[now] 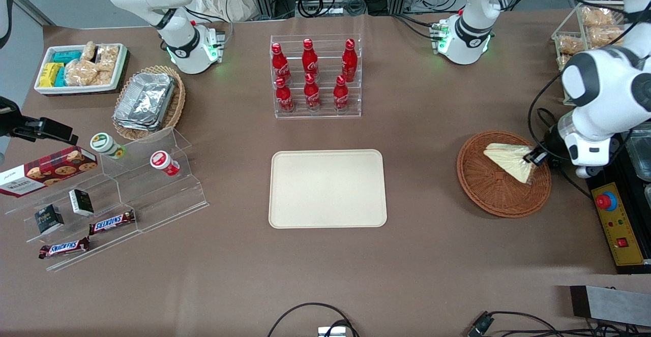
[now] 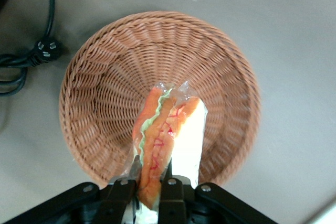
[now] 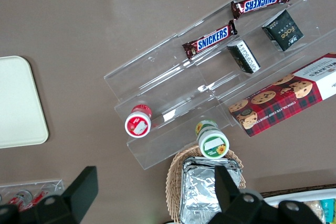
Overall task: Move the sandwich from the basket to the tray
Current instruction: 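Close the left gripper on the wrapped sandwich's edge, then lift the sandwich out of the basket and carry it toward the cream tray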
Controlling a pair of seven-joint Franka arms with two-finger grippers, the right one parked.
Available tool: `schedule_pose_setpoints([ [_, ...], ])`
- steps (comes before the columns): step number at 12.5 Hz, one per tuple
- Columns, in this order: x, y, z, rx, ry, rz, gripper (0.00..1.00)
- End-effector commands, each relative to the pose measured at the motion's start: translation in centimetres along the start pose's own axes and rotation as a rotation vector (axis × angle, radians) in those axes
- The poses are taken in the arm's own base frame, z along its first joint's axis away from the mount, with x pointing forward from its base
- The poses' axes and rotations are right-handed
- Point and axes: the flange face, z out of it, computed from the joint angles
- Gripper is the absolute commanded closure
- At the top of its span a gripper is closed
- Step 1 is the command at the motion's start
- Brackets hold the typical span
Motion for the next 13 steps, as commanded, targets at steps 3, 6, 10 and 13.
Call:
schedule_pose_setpoints([
  [3,-4.2,7.7,-5.8,0.026,0.026,0.205,1.0],
  [6,-7.8,12.1,-7.0,0.042,0.074,0.353,1.0],
  [10,-10.1,14.8,-8.3,0.043,0.107,0.569,1.0],
  [13,-13.1,18.9,-7.5,0.079,0.133,0.684,1.0],
])
